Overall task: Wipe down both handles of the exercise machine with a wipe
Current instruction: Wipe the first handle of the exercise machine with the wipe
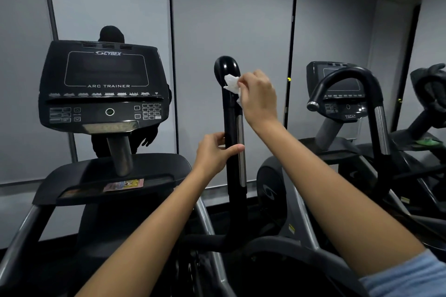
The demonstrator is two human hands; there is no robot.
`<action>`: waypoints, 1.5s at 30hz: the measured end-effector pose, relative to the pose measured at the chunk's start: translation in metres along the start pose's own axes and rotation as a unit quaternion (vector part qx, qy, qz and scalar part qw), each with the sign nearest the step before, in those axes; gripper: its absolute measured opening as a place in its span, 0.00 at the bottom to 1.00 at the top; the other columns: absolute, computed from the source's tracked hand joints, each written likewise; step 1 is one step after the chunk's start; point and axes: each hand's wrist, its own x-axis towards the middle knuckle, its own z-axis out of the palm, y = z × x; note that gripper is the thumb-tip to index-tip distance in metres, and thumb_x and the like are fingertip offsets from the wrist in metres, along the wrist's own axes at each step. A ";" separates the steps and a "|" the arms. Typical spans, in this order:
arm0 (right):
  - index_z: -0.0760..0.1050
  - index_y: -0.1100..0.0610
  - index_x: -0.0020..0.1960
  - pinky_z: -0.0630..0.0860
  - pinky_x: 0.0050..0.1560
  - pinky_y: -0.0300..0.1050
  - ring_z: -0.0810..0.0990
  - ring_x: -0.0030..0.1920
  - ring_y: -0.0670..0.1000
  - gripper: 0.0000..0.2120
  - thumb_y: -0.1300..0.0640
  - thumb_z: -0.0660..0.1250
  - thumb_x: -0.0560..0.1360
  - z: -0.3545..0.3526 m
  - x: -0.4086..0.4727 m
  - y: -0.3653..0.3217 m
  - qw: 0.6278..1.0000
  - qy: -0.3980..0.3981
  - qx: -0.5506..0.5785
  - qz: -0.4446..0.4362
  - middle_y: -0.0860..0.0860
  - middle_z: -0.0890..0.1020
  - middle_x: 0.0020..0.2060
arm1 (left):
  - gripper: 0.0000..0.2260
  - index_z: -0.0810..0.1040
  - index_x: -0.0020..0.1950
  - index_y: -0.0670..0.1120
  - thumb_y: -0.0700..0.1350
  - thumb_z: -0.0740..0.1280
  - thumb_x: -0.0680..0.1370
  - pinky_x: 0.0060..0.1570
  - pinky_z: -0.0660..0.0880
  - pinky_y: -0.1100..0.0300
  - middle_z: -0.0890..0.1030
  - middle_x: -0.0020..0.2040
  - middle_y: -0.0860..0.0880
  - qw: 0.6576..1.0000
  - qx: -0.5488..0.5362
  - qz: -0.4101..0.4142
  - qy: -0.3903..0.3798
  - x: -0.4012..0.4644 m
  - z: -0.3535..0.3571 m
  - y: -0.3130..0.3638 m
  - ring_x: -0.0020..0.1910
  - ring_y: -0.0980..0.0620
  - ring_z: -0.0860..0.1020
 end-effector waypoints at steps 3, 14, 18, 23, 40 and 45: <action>0.76 0.63 0.52 0.63 0.40 0.42 0.74 0.48 0.55 0.11 0.58 0.58 0.79 0.003 -0.019 0.000 0.999 -0.023 -0.001 -0.041 0.57 0.77 0.46 | 0.15 0.80 0.56 0.43 0.46 0.74 0.71 0.57 0.77 0.51 0.84 0.51 0.47 1.000 0.002 0.005 -0.002 -0.001 0.001 -0.001 0.52 0.52 0.81; 0.77 0.64 0.45 0.72 0.38 0.45 0.73 0.51 0.56 0.07 0.71 0.61 0.73 0.014 0.026 -0.009 0.988 -0.037 -0.134 -0.072 0.57 0.75 0.46 | 0.16 0.81 0.55 0.44 0.47 0.74 0.70 0.59 0.75 0.55 0.84 0.52 0.48 1.000 0.002 0.006 -0.006 0.000 -0.001 -0.002 0.52 0.54 0.80; 0.79 0.62 0.43 0.70 0.27 0.40 0.76 0.36 0.53 0.15 0.74 0.57 0.66 0.004 -0.021 0.001 0.957 0.025 -0.206 -0.203 0.54 0.78 0.37 | 0.17 0.80 0.57 0.43 0.47 0.74 0.70 0.57 0.76 0.57 0.83 0.53 0.47 1.000 -0.002 0.010 -0.010 0.001 -0.001 -0.001 0.51 0.54 0.80; 0.79 0.61 0.43 0.74 0.29 0.41 0.78 0.38 0.54 0.13 0.74 0.69 0.62 -0.006 -0.024 0.011 0.941 -0.001 -0.197 -0.276 0.53 0.80 0.40 | 0.16 0.81 0.55 0.42 0.45 0.75 0.70 0.59 0.76 0.52 0.83 0.52 0.46 1.000 -0.014 -0.001 -0.013 0.001 -0.001 0.000 0.52 0.52 0.80; 0.78 0.55 0.28 0.74 0.30 0.38 0.77 0.33 0.50 0.12 0.71 0.64 0.61 0.006 -0.028 -0.013 0.859 -0.039 -0.344 -0.378 0.48 0.76 0.26 | 0.11 0.81 0.50 0.45 0.47 0.73 0.71 0.55 0.77 0.54 0.84 0.47 0.50 1.000 0.017 0.020 -0.007 0.000 0.001 -0.004 0.49 0.53 0.81; 0.77 0.53 0.27 0.58 0.22 0.34 0.77 0.31 0.49 0.16 0.70 0.77 0.49 0.002 0.016 -0.025 0.910 -0.009 -0.294 -0.291 0.46 0.75 0.25 | 0.19 0.78 0.60 0.43 0.49 0.73 0.72 0.62 0.72 0.55 0.82 0.56 0.47 1.000 0.015 0.018 -0.010 0.001 0.001 -0.007 0.58 0.52 0.77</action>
